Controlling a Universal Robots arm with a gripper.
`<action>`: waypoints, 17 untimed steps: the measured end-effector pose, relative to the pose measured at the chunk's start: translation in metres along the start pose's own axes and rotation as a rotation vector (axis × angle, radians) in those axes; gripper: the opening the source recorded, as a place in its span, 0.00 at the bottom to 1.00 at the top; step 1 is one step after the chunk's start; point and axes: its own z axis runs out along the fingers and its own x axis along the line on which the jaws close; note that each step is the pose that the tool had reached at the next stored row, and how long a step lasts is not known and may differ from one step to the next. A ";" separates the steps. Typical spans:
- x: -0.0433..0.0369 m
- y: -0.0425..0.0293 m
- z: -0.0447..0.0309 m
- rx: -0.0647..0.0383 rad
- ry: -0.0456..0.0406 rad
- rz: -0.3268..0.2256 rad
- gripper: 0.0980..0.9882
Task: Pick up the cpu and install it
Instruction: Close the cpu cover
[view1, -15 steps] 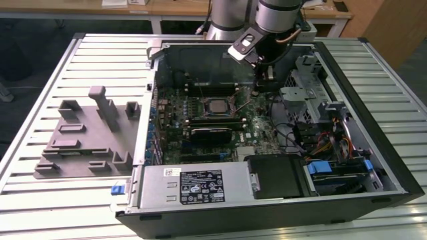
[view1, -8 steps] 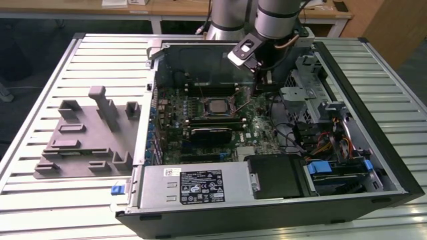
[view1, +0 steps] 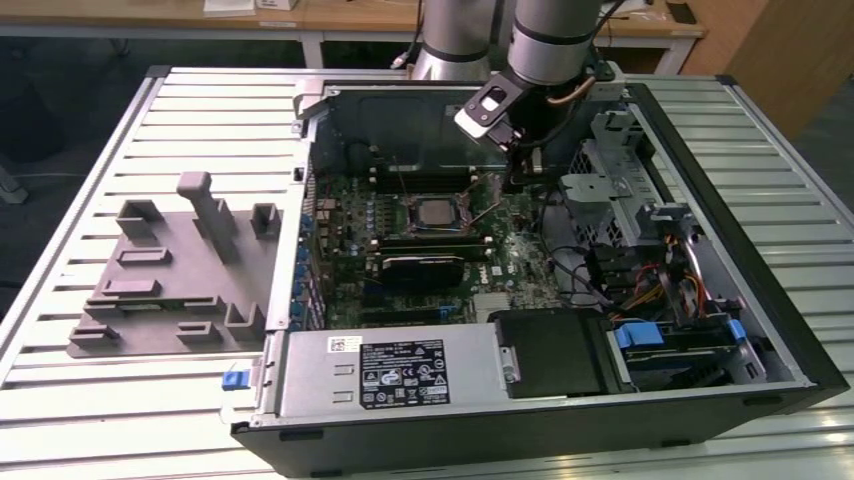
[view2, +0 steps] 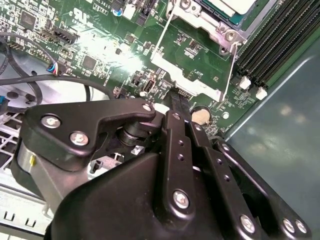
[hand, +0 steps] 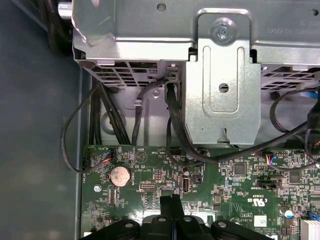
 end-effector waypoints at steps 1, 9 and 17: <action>0.0000 0.0000 0.0001 0.000 0.0002 0.000 0.01; 0.0001 -0.0095 -0.0001 0.000 0.0002 0.000 0.01; 0.0003 -0.0262 -0.0005 0.000 0.0003 0.000 0.01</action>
